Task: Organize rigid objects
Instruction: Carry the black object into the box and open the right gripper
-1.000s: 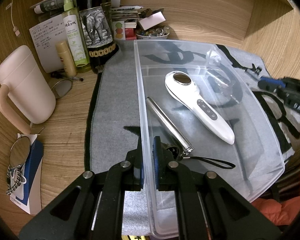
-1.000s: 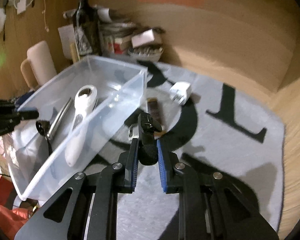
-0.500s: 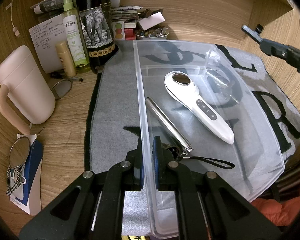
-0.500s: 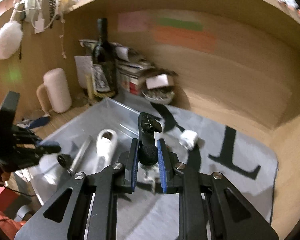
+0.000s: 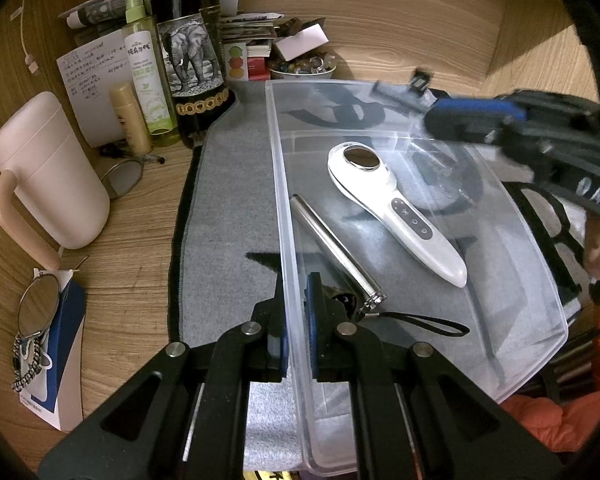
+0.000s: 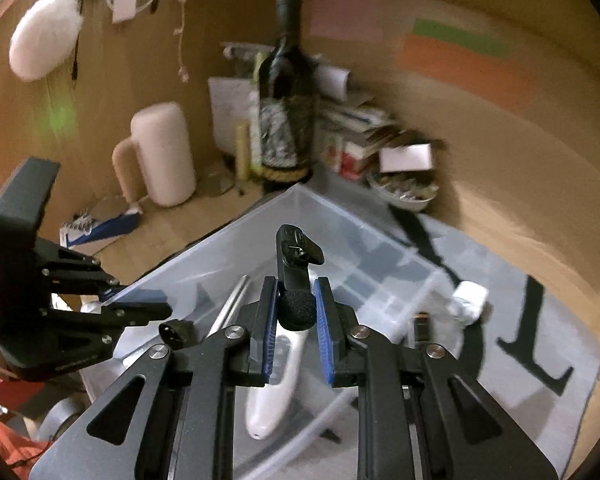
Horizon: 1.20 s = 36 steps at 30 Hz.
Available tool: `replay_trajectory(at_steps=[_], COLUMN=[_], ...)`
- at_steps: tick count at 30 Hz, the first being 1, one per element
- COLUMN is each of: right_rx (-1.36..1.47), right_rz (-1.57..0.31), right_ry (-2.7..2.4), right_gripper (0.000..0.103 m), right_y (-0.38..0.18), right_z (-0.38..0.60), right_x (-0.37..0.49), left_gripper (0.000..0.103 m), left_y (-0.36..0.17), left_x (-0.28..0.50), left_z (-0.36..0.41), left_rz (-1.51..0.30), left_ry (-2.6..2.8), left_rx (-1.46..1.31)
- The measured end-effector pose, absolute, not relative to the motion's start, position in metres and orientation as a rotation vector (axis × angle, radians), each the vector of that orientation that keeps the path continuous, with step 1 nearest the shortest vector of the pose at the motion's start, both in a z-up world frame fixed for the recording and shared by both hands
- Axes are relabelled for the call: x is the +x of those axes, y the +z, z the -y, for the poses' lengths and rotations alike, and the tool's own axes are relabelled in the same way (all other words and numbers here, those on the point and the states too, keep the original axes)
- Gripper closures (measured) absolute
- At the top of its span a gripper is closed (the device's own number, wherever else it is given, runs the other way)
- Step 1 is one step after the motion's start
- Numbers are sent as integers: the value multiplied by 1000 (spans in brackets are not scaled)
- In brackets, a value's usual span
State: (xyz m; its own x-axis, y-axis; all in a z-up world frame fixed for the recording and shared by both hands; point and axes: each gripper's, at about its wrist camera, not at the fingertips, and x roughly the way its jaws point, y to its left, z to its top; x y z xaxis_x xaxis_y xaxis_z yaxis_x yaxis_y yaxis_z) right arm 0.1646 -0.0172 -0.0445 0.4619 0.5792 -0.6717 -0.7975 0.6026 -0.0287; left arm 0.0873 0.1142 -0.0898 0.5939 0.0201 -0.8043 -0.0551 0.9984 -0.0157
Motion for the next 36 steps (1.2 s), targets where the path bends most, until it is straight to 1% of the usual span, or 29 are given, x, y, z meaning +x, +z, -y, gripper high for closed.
replay_trajectory(at_steps=[10,18,19,21,22,23,27,28,31,36], right_rx=[-413,-461,-467,-470,-467,-465,-465,-465,-465,-459], right_rz=[-820,-849,-853,-862,-859,-847,-818,-811,-774,-727], right_ry=[934,930,931,926,925,923,922,919,902,875], right_gripper=[86,86,83,73,66,63,62,60,47,45], right_y=[-80,-89,-89,-89,-88,-87,-79,-77,-70,-58], right_z=[-14,-19,-20,-20,-21,-20,-18,-17,-14,-5], right_x=[170,167,167,168,168,167,163,163,162,163], left_gripper=[96,96,96,96,96,96,96,96,96,96], left_y=[-89,-89,-89,-89,-89,-89,-89,-89,-89,-89], left_x=[89,90,90,91,90,90,91,90,90,90], left_z=[-112,-111,-111,-110,-111,-110,-110,-111,-111,-111], left_rz=[-933,-931,-931,-931,-931,-931,-930,-930,-930,-930], left_ry=[40,36,37,36,36,36,36,36,37,36], left_rx=[-41,-44,-43,-44,-44,-45,-43,-44,-45,-44])
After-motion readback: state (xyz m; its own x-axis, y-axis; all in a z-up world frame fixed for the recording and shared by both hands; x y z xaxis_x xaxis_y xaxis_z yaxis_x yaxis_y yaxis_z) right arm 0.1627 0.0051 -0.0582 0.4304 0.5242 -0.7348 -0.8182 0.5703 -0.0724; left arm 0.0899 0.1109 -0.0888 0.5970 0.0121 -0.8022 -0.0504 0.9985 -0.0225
